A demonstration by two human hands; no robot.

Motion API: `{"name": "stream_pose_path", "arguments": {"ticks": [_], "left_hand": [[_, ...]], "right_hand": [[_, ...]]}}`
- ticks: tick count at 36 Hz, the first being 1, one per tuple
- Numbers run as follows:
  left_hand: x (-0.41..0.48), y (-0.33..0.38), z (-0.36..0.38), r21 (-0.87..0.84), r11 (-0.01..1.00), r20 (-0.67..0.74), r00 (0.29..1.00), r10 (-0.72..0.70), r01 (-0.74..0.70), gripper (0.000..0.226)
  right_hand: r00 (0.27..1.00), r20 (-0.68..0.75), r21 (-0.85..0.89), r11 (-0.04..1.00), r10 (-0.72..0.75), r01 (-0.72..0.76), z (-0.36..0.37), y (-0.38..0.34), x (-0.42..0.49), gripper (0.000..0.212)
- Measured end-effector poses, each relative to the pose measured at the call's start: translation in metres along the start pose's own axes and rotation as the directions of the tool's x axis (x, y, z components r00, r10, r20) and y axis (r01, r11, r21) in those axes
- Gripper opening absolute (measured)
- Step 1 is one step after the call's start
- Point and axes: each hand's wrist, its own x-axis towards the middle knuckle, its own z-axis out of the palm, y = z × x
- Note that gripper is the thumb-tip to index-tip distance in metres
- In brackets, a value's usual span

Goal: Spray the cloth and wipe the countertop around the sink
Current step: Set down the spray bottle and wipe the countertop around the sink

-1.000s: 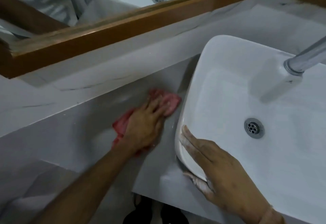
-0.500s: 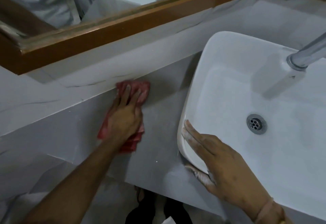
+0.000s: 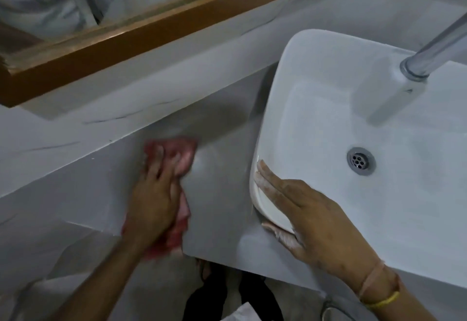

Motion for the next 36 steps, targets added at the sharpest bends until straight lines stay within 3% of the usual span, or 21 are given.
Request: {"name": "stream_pose_path", "arguments": {"ticks": [3,5,8,11,14,18,22,25,29,32,36], "left_hand": [[0.054,0.025,-0.003,0.060,0.998,-0.048,0.999,-0.009,0.012,0.060],[0.068,0.055,0.004,-0.017,0.998,-0.043,0.997,-0.068,0.067,0.065],[0.043,0.098,0.024,-0.043,0.992,-0.028,0.992,0.120,-0.121,0.066],[-0.008,0.089,0.031,-0.019,0.961,0.088,0.957,0.275,-0.275,0.061],[-0.037,0.031,0.020,-0.043,0.978,0.079,0.975,0.208,-0.205,0.057],[-0.004,-0.022,-0.003,0.017,0.999,0.029,0.998,0.049,-0.049,0.053],[0.057,0.012,-0.004,0.082,0.996,-0.091,0.995,0.033,-0.026,0.058],[0.073,0.065,0.008,0.025,0.998,-0.059,0.997,0.054,-0.052,0.067],[0.030,0.105,0.028,-0.035,0.961,0.023,0.961,0.276,-0.275,0.063],[-0.026,0.075,0.026,-0.068,0.937,0.127,0.929,0.348,-0.341,0.065],[-0.044,-0.007,0.011,-0.014,0.975,0.136,0.966,0.220,-0.220,0.055]], "right_hand": [[1.000,0.007,-0.003,1.000,-0.005,0.005,0.000,0.000,0.000,0.079],[1.000,-0.002,-0.015,1.000,0.002,-0.002,0.000,-0.001,0.000,0.080],[1.000,-0.014,-0.029,1.000,0.008,-0.008,-0.001,-0.002,0.001,0.082],[1.000,-0.015,-0.014,1.000,0.012,-0.012,-0.002,-0.002,-0.001,0.082],[1.000,-0.018,-0.004,1.000,0.008,-0.008,0.001,-0.001,-0.001,0.082],[0.999,-0.038,-0.008,1.000,0.003,-0.003,0.004,0.001,0.002,0.084],[0.999,-0.034,-0.036,0.999,0.012,-0.013,0.002,-0.001,0.002,0.082],[1.000,-0.028,-0.038,0.999,0.010,-0.011,-0.001,-0.002,0.001,0.080],[0.999,-0.027,-0.026,0.999,0.022,-0.023,-0.002,-0.004,0.002,0.080],[0.999,-0.021,-0.031,0.999,0.026,-0.027,-0.002,-0.003,0.003,0.079],[0.999,-0.016,-0.028,0.999,0.030,-0.030,0.000,-0.001,0.002,0.080]]}}
